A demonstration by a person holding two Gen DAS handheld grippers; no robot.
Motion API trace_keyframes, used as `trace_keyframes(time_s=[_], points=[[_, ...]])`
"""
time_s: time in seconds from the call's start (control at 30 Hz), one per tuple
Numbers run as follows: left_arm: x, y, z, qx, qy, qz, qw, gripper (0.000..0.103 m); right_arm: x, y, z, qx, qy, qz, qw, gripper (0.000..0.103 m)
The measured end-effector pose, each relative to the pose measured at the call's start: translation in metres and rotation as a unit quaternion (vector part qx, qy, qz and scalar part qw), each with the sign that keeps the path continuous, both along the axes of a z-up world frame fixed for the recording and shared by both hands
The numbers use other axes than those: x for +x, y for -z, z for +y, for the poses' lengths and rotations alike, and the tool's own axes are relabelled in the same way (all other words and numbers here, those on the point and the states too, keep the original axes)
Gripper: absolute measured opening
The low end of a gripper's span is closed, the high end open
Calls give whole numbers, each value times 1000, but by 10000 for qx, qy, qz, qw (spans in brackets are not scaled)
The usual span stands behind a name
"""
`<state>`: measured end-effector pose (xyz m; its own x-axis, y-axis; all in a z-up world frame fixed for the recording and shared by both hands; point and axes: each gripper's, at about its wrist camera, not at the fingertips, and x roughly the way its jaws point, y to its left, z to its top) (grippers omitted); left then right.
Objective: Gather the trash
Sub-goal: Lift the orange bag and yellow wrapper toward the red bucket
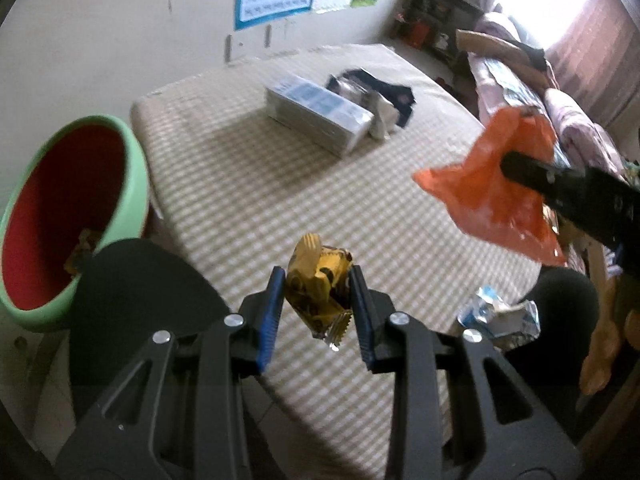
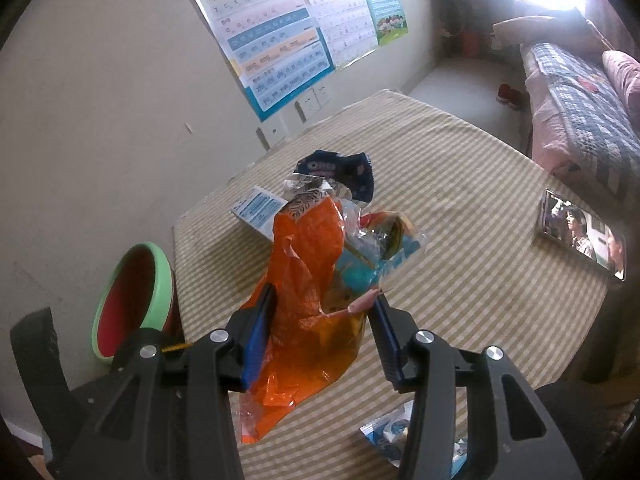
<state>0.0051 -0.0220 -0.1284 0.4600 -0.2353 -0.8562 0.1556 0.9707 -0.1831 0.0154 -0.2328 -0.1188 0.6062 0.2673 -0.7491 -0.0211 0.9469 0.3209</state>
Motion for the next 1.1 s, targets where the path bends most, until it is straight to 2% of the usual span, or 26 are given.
trace_keyframes(time_s=[1.1], points=[[13,-19,46,-78,-775,-274,9966,32,1,6,30,0,-421,77,9991,46]])
